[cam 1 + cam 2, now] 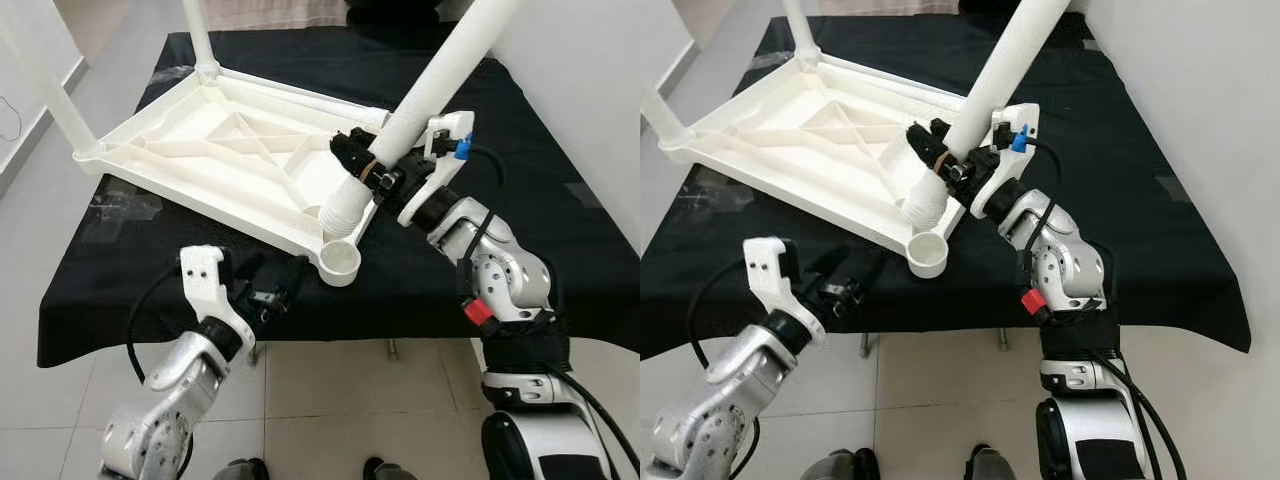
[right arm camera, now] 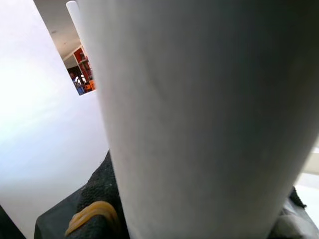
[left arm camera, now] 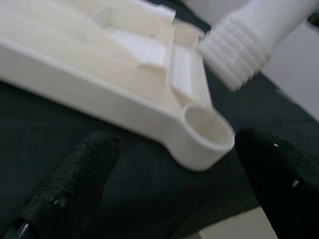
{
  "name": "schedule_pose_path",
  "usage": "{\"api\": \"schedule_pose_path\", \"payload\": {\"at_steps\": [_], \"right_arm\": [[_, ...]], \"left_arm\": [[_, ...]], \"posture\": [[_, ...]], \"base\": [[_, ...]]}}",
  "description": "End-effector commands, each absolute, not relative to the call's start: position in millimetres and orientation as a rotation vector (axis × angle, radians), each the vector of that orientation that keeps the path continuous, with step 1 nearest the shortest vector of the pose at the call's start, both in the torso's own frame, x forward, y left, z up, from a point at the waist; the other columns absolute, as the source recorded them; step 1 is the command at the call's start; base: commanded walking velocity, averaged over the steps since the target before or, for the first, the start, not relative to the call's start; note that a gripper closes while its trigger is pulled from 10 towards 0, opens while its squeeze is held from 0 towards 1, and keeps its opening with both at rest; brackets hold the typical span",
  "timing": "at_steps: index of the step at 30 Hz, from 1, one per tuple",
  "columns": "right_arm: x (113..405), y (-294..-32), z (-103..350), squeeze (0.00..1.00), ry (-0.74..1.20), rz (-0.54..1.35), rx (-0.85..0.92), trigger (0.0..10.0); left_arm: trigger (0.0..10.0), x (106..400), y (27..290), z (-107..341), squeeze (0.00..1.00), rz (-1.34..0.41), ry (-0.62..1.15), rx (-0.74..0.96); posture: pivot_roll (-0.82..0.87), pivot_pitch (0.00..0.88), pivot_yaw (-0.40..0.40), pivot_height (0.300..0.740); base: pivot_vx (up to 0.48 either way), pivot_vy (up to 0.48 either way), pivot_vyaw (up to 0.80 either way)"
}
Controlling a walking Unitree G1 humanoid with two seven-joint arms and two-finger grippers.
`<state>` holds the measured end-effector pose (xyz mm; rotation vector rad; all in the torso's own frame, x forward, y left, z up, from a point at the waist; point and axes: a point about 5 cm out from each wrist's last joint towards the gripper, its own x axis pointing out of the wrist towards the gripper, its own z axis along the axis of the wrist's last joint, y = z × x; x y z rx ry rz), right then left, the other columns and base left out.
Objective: Building children table
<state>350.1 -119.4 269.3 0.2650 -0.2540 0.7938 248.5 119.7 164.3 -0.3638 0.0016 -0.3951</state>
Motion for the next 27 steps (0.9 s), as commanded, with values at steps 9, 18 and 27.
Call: {"api": "schedule_pose_path", "payload": {"at_steps": [9, 18, 27], "right_arm": [[349, -154, 281, 0.0, -0.382, 0.687, 0.761, 10.0], [343, -163, 258, 0.0, -0.323, 0.651, 0.655, 10.0], [338, -153, 252, 0.0, -0.286, 0.657, 0.697, 10.0]], "left_arm": [[10.0, 271, 181, 195, 0.0, -0.152, -0.196, -0.952], [10.0, 271, 208, 191, 0.0, -0.058, -0.186, -0.705], [10.0, 263, 183, 179, 0.0, -0.097, -0.111, -0.762]], "posture": [[0.01, 0.198, 0.048, 0.74], [0.01, 0.2, 0.041, 0.74], [0.0, 0.207, 0.03, 0.74]], "base": [[0.0, 0.0, 0.0], [0.0, 0.0, 0.0], [0.0, 0.0, 0.0]]}}
